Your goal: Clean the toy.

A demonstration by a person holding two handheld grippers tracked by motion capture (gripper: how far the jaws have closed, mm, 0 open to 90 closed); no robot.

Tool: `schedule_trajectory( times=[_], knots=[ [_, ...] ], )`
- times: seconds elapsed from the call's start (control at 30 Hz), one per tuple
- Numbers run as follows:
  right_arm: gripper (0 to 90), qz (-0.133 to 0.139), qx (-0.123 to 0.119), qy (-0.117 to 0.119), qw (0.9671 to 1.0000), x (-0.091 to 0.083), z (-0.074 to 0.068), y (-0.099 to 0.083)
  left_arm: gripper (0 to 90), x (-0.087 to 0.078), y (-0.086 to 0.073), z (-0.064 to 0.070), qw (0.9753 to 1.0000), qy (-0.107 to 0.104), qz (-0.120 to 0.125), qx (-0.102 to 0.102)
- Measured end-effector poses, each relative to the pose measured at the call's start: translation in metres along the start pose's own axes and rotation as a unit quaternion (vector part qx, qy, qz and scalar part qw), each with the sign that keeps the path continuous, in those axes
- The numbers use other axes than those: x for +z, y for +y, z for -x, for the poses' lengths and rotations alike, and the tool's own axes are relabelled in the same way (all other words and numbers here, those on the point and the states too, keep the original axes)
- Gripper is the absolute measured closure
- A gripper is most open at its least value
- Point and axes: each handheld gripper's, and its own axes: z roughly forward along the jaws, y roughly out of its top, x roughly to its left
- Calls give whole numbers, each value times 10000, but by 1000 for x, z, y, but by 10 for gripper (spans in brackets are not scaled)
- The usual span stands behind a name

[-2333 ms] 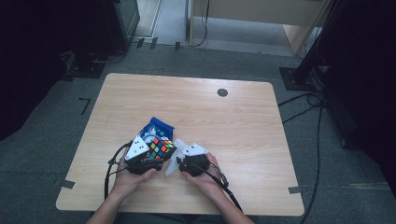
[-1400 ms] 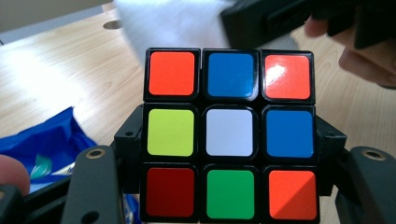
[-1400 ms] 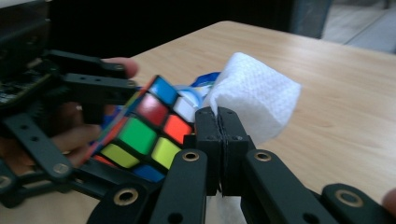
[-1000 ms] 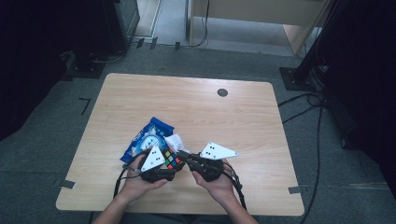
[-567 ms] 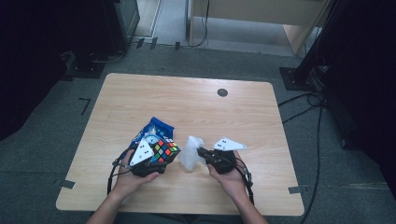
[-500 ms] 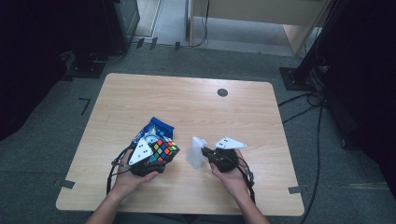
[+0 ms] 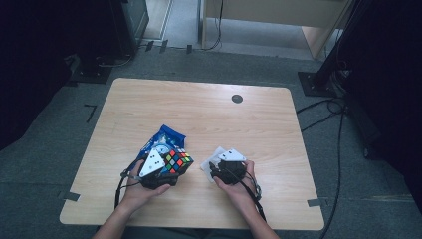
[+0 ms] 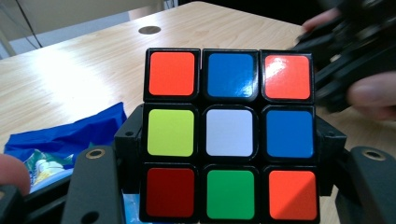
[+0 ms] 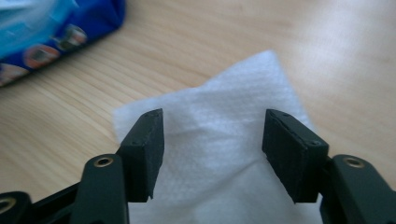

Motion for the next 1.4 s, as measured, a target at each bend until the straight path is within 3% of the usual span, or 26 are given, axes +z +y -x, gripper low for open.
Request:
schedule_trajectory(
  times=[0.13,0.3,0.37,0.4,0.47,0.57,0.63,0.73,0.8,0.83,0.9,1.03,1.1,1.2,1.3,1.4],
  knots=[
    [540,-145,-63,-26,9999,7,5,-4,339,0,-1,0,10000,-25,-33,-7],
    [877,-186,-101,-8,9998,3,11,-5,339,2,-1,1,10000,-73,-32,-5],
    [892,-185,130,127,9997,0,16,-4,339,3,-1,3,9999,-123,-21,25],
    [893,-40,290,338,9990,-5,17,-2,339,3,-1,4,9999,-146,-12,39],
    [894,460,341,833,9949,-22,11,7,339,5,-1,7,9997,-244,-14,91],
    [893,1119,33,1308,9851,-47,-9,25,340,9,-2,13,9990,-409,-25,203],
    [893,1265,-57,1462,9811,-53,-20,31,339,12,-3,19,9983,-511,-34,261],
    [895,1151,32,1799,9769,-48,-27,33,339,14,-3,25,9977,-546,-119,394],
    [895,1140,282,2033,9721,-46,-25,32,340,15,-4,26,9974,-584,-117,397],
    [895,1164,376,2192,9680,-48,-25,33,340,15,-5,26,9974,-602,-109,379],
    [895,1242,397,2367,9628,-52,-26,35,339,15,-5,26,9975,-600,-96,358],
    [895,1421,160,2587,9553,-64,-35,39,340,16,-5,25,9977,-572,-125,352],
    [895,1452,68,2600,9546,-67,-37,38,340,14,-4,23,9980,-520,-121,334],
    [895,1433,-37,2413,9598,-66,-35,35,340,10,-2,19,9983,-517,-68,243],
    [895,1284,156,2263,9654,-57,-25,28,340,7,-1,16,9985,-512,-42,169],
    [895,1201,268,2209,9675,-52,-20,25,340,7,0,17,9985,-524,-37,126]
  ],
)
